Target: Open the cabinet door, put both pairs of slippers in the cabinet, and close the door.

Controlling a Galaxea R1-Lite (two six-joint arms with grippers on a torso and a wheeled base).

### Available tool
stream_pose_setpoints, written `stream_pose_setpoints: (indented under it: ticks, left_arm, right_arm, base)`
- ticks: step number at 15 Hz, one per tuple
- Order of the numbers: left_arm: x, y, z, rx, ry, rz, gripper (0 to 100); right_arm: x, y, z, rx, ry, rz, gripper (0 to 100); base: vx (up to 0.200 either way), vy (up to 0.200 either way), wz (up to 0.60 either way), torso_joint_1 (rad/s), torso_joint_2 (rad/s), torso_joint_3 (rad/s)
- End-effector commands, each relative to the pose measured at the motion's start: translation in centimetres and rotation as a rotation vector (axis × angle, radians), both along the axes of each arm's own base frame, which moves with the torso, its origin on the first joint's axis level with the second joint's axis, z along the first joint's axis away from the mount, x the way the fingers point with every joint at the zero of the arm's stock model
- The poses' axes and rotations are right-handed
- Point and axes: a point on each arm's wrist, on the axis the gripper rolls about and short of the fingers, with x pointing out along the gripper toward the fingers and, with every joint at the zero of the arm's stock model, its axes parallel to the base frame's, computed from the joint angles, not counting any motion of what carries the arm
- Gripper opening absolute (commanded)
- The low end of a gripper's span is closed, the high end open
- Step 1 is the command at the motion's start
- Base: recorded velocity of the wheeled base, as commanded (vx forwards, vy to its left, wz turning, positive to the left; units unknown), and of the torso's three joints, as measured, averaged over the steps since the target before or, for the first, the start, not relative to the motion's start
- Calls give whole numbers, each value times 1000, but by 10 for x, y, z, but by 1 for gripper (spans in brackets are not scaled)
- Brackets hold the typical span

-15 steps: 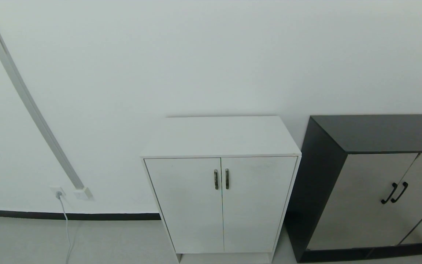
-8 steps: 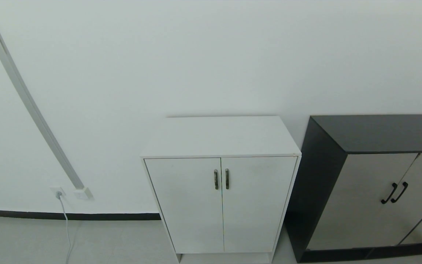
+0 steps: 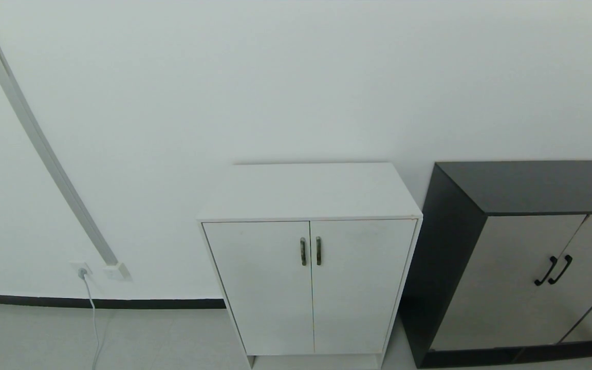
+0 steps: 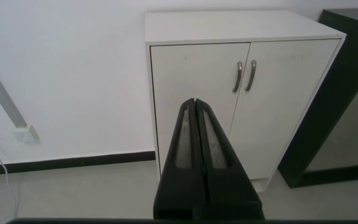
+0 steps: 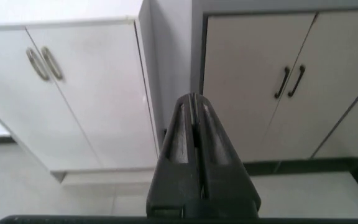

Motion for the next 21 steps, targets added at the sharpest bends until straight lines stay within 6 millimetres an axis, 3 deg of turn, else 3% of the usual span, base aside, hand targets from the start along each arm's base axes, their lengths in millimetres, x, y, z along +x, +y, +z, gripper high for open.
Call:
stream_pose_setpoints:
  ticks: [1,5,21]
  left_arm:
    - [0,0,0,1,2,0,0]
    - [0,0,0,5,1,0,0]
    - [0,0,0,4,1,0,0]
  right_arm:
    - [-3,0,-1,8,-45,-8,0]
    - [-3,-1,0,80,-58,-56,0]
    - [-3,-1,0,64,-55,-47,0]
  base:
    - [0,0,0,0,0,0]
    - [0,0,0,0,0,0]
    - [0,0,0,0,0,0]
